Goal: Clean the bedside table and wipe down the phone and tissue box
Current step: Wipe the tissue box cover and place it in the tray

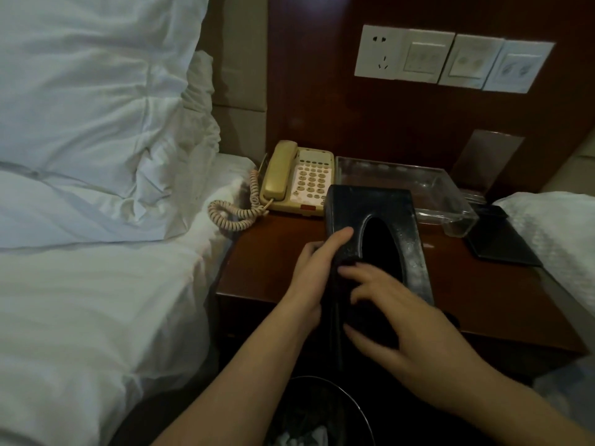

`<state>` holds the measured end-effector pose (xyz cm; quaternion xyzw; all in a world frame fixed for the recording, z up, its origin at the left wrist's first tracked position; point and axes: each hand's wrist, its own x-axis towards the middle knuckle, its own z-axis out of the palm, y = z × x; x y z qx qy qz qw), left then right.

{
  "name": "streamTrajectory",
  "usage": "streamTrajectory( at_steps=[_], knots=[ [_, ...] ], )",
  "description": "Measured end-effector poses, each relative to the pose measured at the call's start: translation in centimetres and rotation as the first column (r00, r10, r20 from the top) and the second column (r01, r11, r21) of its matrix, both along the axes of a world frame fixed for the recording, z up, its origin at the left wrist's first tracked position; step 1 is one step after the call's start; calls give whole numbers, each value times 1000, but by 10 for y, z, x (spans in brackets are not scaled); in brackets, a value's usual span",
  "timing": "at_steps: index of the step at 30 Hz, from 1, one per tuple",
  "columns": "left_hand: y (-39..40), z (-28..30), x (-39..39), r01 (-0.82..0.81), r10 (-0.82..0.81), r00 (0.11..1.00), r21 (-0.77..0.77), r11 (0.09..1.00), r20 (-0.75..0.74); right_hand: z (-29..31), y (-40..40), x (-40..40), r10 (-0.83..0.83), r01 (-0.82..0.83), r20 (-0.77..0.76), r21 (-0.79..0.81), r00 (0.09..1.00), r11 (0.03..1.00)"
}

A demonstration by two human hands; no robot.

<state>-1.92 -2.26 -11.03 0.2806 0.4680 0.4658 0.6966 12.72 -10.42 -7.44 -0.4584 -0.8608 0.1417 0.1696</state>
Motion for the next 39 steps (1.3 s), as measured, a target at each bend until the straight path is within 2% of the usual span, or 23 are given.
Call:
streamTrajectory(
  at_steps=[2, 4, 8, 11, 13, 17, 22, 24, 30, 33, 36, 39],
  knots=[
    [0, 0, -3, 9, -9, 1000, -2, 1000, 15, 4, 14, -8, -82, 85, -65, 53, 995, 995],
    [1, 0, -6, 22, -21, 999, -11, 1000, 33, 5, 19, -12, -94, 100, -74, 77, 993, 992],
    [3, -5, -4, 22, -22, 999, -5, 1000, 26, 0, -5, -6, 18, -19, 110, 9, 994, 1000],
    [2, -6, -3, 8, -8, 1000, 1, 1000, 19, -2, -10, 3, 74, -78, 149, 26, 986, 997],
    [1, -4, -3, 29, -29, 1000, 5, 1000, 7, 1, 2, 0, 5, -10, 109, 46, 994, 999],
    [1, -3, -2, -9, 8, 1000, -13, 1000, -21, 0, 19, -9, -171, 180, -84, 116, 982, 977],
    [-1, -4, 4, -68, 69, 996, 28, 997, -48, -23, -26, 1, -1, 1, 0, 70, 1000, 998],
    [0, -6, 6, -92, 94, 993, 40, 995, -71, -24, -28, 4, 16, -17, 20, 69, 1000, 997],
    [7, -4, 4, -69, 73, 989, 39, 997, -125, -24, -18, -21, -113, 125, -107, 112, 988, 986],
    [3, -5, 7, -85, 88, 992, 41, 996, -86, -28, -29, -5, -130, 145, -123, 120, 984, 982],
    [-2, -6, 8, -92, 96, 991, 47, 995, -89, -27, -34, 10, -227, 261, -228, 130, 947, 957],
    [-3, -3, 8, -124, 128, 987, 43, 991, -96, -33, -31, -16, -281, 331, -279, 151, 918, 931]
  ],
)
